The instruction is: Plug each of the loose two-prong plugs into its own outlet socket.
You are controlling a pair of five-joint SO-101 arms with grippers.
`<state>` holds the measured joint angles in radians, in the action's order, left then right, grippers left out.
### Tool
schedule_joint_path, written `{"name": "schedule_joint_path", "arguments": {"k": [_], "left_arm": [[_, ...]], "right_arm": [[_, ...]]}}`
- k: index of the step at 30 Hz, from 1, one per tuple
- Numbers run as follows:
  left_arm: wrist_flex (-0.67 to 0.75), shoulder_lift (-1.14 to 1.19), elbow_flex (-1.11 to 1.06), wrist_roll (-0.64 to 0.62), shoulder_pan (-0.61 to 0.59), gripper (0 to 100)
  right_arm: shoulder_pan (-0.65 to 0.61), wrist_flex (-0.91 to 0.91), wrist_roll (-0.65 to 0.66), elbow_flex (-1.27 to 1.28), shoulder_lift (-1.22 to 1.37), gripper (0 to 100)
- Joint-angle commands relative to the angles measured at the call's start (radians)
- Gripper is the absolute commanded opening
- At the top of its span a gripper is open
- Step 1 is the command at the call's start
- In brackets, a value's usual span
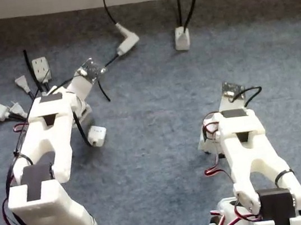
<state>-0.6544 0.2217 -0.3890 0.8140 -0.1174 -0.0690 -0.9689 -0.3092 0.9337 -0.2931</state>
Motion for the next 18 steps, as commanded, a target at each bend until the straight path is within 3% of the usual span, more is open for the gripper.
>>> {"name": "schedule_joint_path", "arguments": {"k": [1,5,12,18], "left_arm": [[-0.046,-0.004,0.068,-0.063,0.085,24],[-0.089,-0.004,0.188,-0.204,0.122,24],[-0.305,0.005,0.423,-0.351,0.232,24],[-0.334,0.002,0.487,-0.448,0.344,24]], "right_arm": [[0.012,0.010,0.012,0.001,-0.002,10.4],[0.012,0.010,0.012,0.001,-0.002,10.4],[0.012,0.010,0.012,0.001,-0.002,10.4],[0.012,0.010,0.012,0.001,-0.002,10.4]]}}
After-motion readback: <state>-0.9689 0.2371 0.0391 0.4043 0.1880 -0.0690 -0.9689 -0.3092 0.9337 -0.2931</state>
